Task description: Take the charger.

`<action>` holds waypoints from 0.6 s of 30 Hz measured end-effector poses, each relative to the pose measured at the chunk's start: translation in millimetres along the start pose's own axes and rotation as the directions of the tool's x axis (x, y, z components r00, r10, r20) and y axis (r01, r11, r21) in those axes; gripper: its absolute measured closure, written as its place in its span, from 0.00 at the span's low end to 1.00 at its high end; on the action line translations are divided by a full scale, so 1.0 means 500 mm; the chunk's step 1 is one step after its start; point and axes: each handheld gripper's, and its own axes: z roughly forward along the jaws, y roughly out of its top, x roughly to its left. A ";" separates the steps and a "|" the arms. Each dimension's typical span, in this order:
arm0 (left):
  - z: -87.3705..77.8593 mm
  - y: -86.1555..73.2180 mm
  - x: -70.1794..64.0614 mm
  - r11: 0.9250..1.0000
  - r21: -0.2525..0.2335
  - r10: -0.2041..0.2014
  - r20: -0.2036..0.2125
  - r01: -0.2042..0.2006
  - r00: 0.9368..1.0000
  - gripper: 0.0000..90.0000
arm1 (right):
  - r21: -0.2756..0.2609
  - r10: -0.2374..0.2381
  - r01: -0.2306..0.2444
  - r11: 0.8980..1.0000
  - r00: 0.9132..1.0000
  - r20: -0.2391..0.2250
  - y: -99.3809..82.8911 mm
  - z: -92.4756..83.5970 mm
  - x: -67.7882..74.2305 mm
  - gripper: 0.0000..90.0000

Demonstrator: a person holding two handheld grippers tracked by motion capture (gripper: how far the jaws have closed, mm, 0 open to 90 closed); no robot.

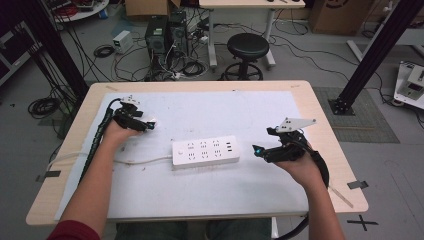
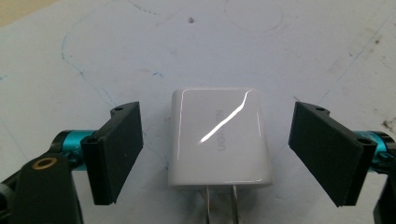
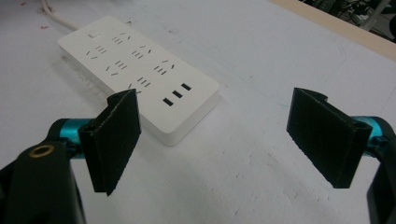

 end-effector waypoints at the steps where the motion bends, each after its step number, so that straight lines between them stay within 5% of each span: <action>1: 0.000 0.000 0.000 1.000 0.000 0.000 0.000 0.000 1.000 0.20 | 0.000 0.000 0.000 1.000 1.000 0.000 0.000 0.000 0.000 0.20; 11: 0.016 -0.009 0.002 1.000 0.013 0.003 0.027 -0.003 1.000 0.21 | 0.003 0.002 -0.002 1.000 1.000 -0.004 0.001 0.001 0.002 0.20; 18: 0.019 -0.011 0.002 1.000 0.029 0.007 0.003 -0.007 1.000 0.26 | 0.002 0.000 0.000 1.000 1.000 -0.003 0.000 -0.001 0.002 0.20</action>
